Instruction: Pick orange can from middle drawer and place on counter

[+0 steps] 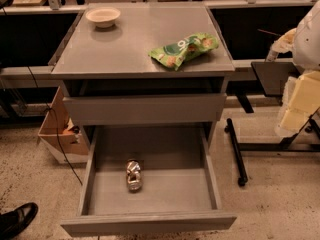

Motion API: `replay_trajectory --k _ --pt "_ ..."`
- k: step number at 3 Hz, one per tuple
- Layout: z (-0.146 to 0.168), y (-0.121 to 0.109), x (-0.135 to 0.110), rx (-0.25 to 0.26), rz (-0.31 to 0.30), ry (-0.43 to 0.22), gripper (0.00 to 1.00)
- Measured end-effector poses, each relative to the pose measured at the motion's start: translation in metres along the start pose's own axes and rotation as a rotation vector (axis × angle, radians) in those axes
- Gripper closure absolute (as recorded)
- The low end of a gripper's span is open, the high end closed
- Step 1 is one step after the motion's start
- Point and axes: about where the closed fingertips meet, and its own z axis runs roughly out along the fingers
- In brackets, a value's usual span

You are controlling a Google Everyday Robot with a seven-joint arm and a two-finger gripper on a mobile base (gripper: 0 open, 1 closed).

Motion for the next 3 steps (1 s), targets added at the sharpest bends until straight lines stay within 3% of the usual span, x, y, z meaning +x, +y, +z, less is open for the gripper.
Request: replay_trajectory --k 1,2,3 --pt "0.0 0.0 0.0 0.0 0.0 0.0 0.0" --pt "0.023 0.004 -0.009 -0.028 -0.01 -0.021 0.0" --pt "0.07 0.011 -0.025 -0.071 -0.017 -0.047 0.0"
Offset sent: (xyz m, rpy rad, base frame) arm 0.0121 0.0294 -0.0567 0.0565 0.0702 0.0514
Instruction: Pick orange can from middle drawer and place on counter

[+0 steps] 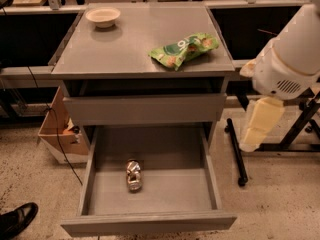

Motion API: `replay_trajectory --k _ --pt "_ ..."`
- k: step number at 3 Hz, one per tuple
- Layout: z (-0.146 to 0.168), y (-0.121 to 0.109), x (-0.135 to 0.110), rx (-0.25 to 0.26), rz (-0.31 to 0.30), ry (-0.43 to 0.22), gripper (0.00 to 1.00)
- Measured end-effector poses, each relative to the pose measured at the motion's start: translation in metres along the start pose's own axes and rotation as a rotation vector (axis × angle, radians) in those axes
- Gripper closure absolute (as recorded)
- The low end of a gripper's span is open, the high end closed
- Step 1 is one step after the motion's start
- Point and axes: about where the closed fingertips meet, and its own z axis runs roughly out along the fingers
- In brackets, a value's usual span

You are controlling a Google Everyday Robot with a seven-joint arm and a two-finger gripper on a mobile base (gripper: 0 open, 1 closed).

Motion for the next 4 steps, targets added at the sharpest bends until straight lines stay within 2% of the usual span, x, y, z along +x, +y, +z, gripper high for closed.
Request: replay_trajectory --k 1,2,3,4 --pt "0.078 0.007 -0.01 -0.047 -0.005 -0.049 0.0" --pt "0.125 0.016 -0.013 -0.071 -0.007 -0.081 0.0" --pt "0.181 0.027 -0.036 -0.089 -0.033 -0.146 0.0" --pt "0.182 0.028 -0.038 -0.088 -0.029 -0.155 0.0"
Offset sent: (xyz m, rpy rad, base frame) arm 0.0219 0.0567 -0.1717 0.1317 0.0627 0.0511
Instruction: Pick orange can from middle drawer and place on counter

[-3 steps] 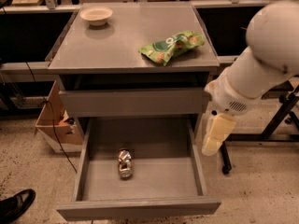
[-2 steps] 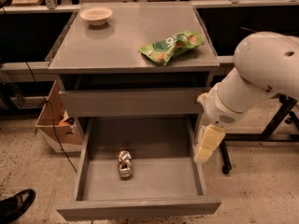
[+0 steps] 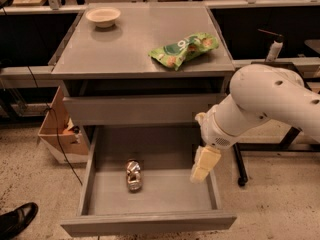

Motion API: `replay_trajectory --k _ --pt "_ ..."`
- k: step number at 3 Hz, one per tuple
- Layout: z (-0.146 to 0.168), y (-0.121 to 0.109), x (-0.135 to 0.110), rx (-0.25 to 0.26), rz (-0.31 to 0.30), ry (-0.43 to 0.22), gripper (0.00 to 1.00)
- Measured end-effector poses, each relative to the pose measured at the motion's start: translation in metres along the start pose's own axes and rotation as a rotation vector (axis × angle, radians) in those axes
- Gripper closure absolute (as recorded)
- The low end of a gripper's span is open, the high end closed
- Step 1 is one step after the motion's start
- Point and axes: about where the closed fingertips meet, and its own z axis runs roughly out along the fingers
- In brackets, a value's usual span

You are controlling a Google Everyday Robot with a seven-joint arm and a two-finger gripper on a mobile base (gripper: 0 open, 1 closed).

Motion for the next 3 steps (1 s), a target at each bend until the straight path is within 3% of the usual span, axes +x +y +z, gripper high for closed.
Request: replay_trajectory --k 1,3 --pt "0.01 0.002 -0.01 0.007 0.022 -0.045 0.0" --pt "0.114 -0.009 -0.072 -0.061 0.061 -0.22 0.0"
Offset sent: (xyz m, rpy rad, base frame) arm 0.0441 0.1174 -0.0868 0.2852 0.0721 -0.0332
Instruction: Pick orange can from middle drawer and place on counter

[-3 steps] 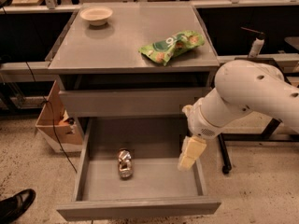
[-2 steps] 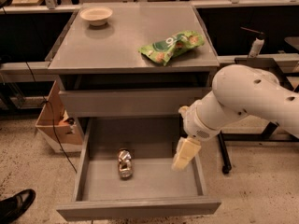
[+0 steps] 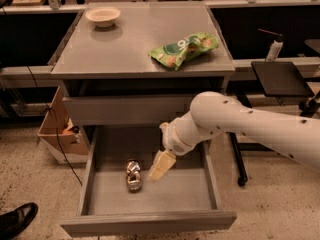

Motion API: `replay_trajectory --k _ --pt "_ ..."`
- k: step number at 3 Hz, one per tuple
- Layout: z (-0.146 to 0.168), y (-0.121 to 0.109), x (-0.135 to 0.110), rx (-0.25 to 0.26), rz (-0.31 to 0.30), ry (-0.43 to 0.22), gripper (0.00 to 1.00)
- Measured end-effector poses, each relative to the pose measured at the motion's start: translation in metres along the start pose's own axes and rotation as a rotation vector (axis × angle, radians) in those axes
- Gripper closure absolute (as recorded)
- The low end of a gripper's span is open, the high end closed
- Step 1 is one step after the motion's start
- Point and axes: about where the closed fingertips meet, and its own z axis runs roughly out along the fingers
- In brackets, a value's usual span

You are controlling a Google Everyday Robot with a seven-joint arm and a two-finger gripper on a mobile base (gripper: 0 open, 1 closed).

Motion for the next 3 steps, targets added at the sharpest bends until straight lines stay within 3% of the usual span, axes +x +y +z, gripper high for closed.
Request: replay_trajectory --k 1,3 --pt "0.052 -0.012 -0.003 0.004 0.0 -0.04 0.0" --pt "0.128 -0.022 0.024 0.014 0.033 -0.07 0.0"
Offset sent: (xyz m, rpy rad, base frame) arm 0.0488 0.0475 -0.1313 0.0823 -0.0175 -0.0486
